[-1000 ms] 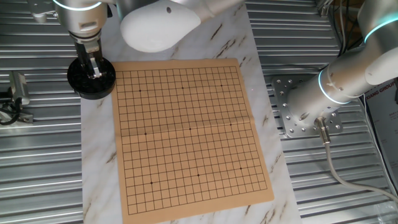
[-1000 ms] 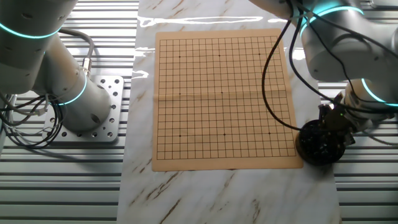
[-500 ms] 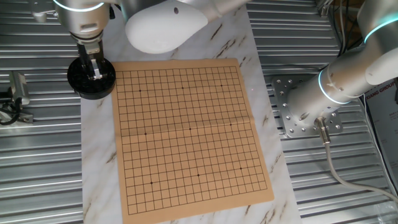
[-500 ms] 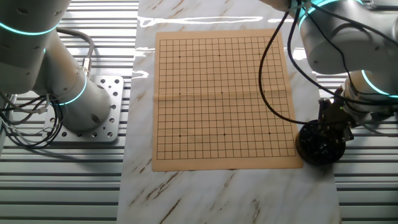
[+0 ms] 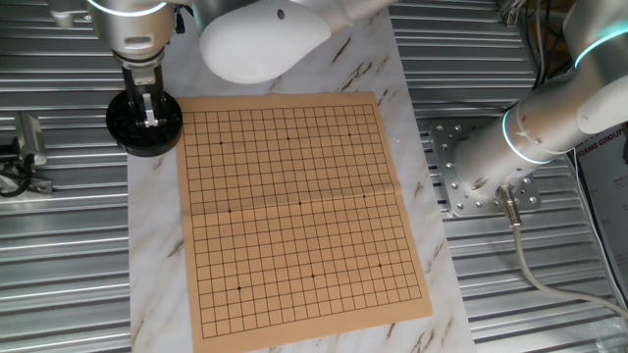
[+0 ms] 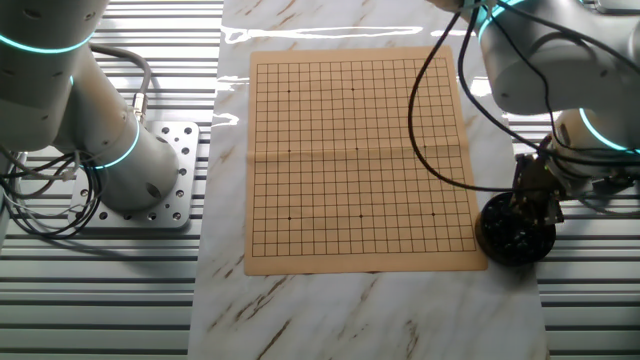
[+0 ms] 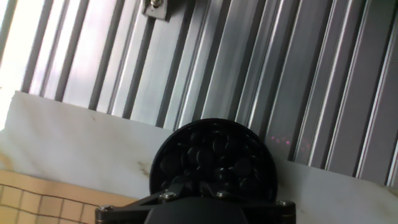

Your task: Play the first move as black on the 3-4 point in the upper right corner of the Go board

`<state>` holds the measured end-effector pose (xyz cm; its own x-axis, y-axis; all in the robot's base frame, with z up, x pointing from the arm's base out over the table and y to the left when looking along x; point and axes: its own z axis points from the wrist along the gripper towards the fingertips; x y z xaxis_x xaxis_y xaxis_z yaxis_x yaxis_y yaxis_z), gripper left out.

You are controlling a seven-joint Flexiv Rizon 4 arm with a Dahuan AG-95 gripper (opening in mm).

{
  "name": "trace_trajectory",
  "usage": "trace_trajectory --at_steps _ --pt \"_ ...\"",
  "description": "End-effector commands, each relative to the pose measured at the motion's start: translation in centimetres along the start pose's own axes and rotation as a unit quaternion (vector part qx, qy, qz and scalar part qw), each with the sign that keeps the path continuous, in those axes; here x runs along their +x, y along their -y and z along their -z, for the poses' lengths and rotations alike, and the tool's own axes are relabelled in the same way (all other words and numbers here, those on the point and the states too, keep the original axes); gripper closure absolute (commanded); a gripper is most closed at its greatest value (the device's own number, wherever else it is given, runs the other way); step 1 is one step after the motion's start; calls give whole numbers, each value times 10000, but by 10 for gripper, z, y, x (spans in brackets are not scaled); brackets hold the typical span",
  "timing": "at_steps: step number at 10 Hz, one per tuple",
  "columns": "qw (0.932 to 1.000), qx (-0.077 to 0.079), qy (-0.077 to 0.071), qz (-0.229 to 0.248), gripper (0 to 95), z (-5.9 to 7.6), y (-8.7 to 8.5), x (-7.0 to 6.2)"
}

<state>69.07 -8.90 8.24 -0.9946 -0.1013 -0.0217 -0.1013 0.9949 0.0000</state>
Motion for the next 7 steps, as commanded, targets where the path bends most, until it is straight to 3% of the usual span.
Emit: trace_trajectory --at_steps 1,7 --pt "10000 3 4 -65 950 2 -4 0" --pt "9994 -2 18 -342 950 5 -27 -2"
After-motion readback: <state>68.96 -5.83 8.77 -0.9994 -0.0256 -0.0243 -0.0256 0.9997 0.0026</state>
